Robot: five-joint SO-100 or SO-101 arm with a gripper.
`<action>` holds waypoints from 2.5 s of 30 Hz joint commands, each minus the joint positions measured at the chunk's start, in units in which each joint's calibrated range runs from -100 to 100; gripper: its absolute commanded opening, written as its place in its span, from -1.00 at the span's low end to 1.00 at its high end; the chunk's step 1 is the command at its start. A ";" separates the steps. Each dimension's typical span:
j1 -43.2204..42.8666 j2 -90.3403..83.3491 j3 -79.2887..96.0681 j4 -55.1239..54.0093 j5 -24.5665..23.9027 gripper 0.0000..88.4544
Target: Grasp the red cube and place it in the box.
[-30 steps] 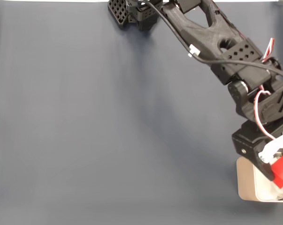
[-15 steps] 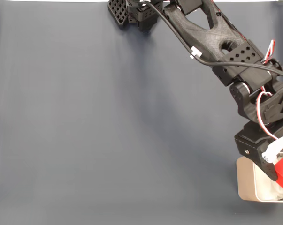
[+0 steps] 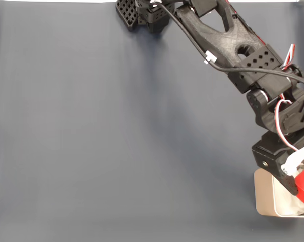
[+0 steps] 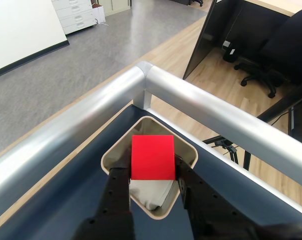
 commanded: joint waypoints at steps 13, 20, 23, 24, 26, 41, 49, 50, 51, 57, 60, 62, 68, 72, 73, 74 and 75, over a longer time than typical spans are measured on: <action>0.03 -1.06 -3.87 -1.64 -0.29 -0.59; 0.25 -1.24 -3.87 -2.05 -0.29 -0.27; 0.39 -1.24 -3.87 -1.72 0.20 -0.15; 0.39 -1.24 -3.87 -1.80 0.29 -0.12; 0.46 -1.24 -3.87 -2.05 0.44 -0.08; 0.46 -1.76 -3.87 -2.46 0.78 -0.03; 0.46 -2.71 -3.50 -2.29 0.68 -0.03; 0.46 -2.80 -3.41 -2.21 0.68 -0.03; 0.46 -2.97 -3.41 -2.21 0.63 -0.04; 0.82 -4.44 -2.59 -2.05 0.20 -0.22; 1.31 -5.83 -2.04 -2.29 -0.10 -0.64; 1.95 -7.21 -1.68 -2.21 -0.34 -0.86; 5.36 -16.40 5.07 -2.05 -1.61 -1.00; 9.34 -26.11 13.74 -2.21 -2.44 -1.00; 10.55 -28.88 16.48 -2.38 -2.54 -1.00; 11.75 -31.83 19.31 -2.38 -2.69 -1.00; 13.10 -34.86 22.50 -2.46 -2.78 -1.00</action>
